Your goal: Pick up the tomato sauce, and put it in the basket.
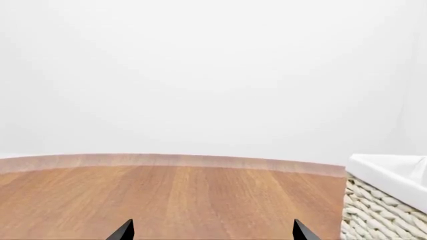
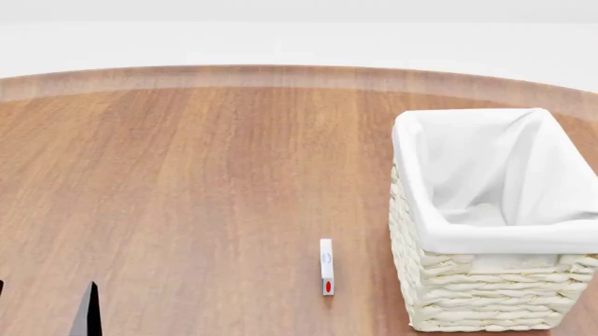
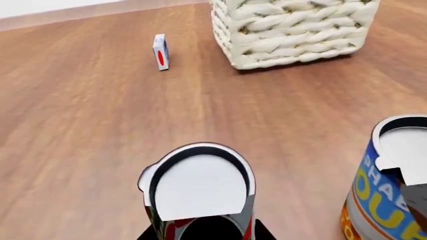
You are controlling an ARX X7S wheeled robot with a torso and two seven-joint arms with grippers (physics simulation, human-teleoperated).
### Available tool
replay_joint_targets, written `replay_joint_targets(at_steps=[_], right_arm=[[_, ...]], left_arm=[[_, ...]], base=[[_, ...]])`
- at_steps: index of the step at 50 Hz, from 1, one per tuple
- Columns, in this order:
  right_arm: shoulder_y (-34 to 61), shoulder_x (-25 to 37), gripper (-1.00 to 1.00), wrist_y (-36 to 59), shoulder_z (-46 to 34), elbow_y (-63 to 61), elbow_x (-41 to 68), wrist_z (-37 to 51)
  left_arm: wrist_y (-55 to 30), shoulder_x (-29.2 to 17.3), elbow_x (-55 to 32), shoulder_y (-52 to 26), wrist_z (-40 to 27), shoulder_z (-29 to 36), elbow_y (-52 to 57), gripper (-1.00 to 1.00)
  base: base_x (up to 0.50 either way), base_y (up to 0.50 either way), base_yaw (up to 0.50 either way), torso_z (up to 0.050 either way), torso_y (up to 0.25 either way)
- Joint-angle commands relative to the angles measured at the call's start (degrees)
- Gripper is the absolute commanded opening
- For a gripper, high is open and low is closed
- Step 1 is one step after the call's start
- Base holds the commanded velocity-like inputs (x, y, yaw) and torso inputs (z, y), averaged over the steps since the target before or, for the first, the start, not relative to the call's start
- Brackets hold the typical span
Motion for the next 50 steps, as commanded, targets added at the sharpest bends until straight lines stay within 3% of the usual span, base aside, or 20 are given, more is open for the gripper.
replay_joint_targets(at_steps=[1,14,31,50], right_arm=[[0.4,0.4,-1.00,0.0,-0.3,-0.7,0.8,-1.9],[-0.2,-0.1,-1.00,1.4,-0.9,-3.2,-2.8,1.0],[6.6,1.8,-1.00,19.5,-3.6,-21.8,-6.9,6.1],[20.9,2.7,-1.00,37.4,-0.5,-25.6,1.5,5.4]], left_arm=[[0.5,-0.1,0.0,-0.2,0.0,0.2,-0.8,1.00],[0.9,-0.5,-0.6,0.1,-0.2,-0.1,-0.9,1.00],[1.4,-0.7,-0.7,1.2,-0.6,0.3,-0.4,1.00],[2.1,-1.1,-1.9,1.0,-0.7,-0.4,-1.4,1.00]], base=[[0.00,0.00,0.00,0.000,0.000],[0.00,0.00,0.00,0.000,0.000],[0.00,0.00,0.00,0.000,0.000],[0.00,0.00,0.00,0.000,0.000]])
